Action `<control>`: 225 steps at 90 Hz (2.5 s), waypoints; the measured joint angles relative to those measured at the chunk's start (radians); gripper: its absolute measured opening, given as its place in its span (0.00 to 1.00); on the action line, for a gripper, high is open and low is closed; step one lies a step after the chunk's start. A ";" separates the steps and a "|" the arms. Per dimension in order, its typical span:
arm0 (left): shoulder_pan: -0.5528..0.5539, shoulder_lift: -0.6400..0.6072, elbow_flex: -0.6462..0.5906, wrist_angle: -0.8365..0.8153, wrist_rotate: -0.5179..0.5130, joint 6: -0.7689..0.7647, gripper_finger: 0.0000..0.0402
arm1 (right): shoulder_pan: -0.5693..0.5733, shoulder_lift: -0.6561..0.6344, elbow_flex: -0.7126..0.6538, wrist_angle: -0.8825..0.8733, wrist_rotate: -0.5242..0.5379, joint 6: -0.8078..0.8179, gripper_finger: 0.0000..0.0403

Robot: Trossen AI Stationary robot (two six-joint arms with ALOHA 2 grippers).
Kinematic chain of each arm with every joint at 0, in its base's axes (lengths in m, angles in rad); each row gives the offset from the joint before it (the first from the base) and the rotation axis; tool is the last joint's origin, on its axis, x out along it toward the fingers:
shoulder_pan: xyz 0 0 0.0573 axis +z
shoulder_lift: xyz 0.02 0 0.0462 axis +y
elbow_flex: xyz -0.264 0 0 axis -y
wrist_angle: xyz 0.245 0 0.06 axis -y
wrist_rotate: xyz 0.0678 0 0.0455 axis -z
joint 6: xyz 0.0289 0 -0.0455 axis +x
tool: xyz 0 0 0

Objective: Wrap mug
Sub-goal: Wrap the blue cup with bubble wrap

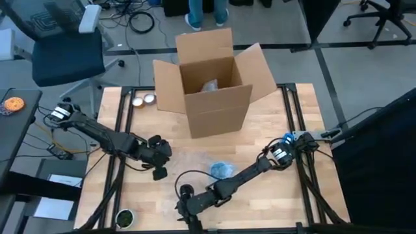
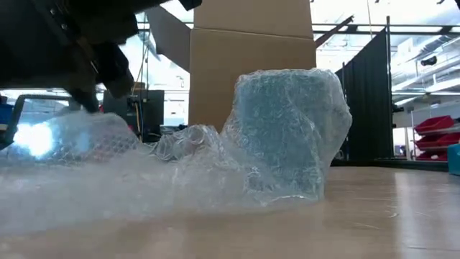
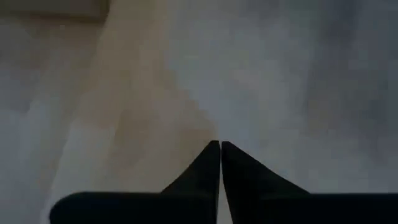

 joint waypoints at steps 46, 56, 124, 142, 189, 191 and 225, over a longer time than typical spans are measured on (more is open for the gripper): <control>-0.026 0.008 -0.030 0.006 -0.010 -0.042 0.21 | 0.017 0.000 0.000 -0.053 0.034 0.028 0.57; -0.009 0.009 -0.096 -0.008 -0.050 -0.093 0.35 | 0.017 0.000 0.000 -0.052 0.034 0.029 0.57; 0.019 0.074 -0.405 0.469 -0.105 -0.018 0.50 | -0.005 0.000 -0.014 -0.063 0.002 -0.043 0.61; 0.020 0.165 -0.398 0.599 -0.122 -0.002 0.26 | -0.019 0.044 -0.016 -0.048 -0.007 -0.044 0.63; 0.048 0.179 -0.116 0.367 -0.073 0.173 0.00 | -0.023 0.058 -0.013 -0.169 0.196 0.128 0.15; 0.048 0.179 -0.102 0.348 -0.065 0.186 0.00 | -0.024 0.055 -0.013 -0.171 0.196 0.131 0.10; 0.048 0.177 0.134 0.095 0.018 0.235 0.00 | 0.057 -0.122 -0.016 -0.247 0.185 0.143 0.00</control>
